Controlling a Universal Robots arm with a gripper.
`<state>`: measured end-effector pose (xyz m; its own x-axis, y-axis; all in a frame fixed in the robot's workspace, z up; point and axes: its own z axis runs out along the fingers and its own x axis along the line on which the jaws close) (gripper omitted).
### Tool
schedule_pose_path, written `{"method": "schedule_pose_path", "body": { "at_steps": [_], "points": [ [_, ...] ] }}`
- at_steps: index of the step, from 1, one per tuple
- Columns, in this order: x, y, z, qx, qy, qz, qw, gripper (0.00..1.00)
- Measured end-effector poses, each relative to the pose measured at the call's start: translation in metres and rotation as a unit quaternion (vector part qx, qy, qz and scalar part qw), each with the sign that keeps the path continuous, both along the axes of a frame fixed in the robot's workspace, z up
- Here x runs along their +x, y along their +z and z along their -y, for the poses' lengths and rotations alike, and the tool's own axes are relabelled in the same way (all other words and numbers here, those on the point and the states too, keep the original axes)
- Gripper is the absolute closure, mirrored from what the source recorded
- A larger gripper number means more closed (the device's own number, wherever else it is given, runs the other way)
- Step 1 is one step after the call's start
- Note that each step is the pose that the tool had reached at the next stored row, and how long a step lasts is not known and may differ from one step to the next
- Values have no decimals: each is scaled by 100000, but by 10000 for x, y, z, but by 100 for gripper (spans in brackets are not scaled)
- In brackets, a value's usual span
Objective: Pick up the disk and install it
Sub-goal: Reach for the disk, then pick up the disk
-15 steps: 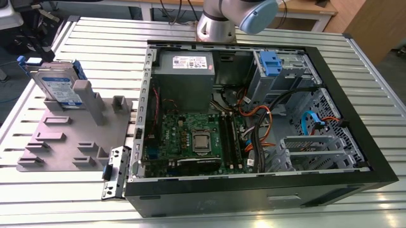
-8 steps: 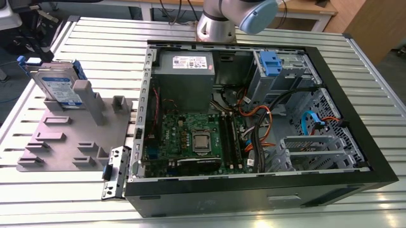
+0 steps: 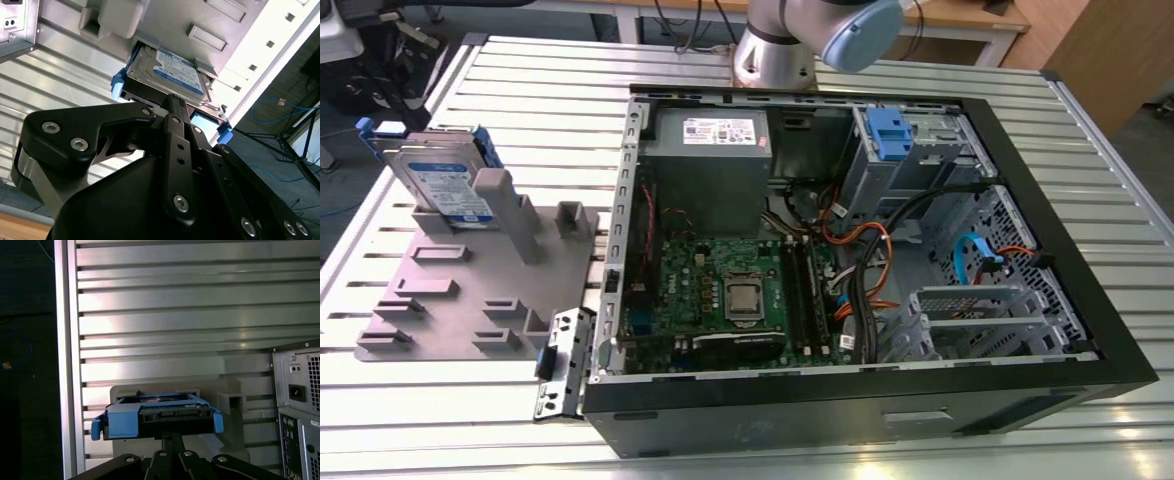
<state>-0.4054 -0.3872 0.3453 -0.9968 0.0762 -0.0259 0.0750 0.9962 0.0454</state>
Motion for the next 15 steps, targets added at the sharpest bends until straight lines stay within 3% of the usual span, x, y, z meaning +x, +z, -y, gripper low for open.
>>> {"method": "schedule_pose_path", "body": {
  "at_steps": [8,15],
  "points": [
    [-60,-47,-44,-8,-5,-8,100000,89],
    [-74,-58,-47,-10,-1,-9,100000,89]
  ]
}}
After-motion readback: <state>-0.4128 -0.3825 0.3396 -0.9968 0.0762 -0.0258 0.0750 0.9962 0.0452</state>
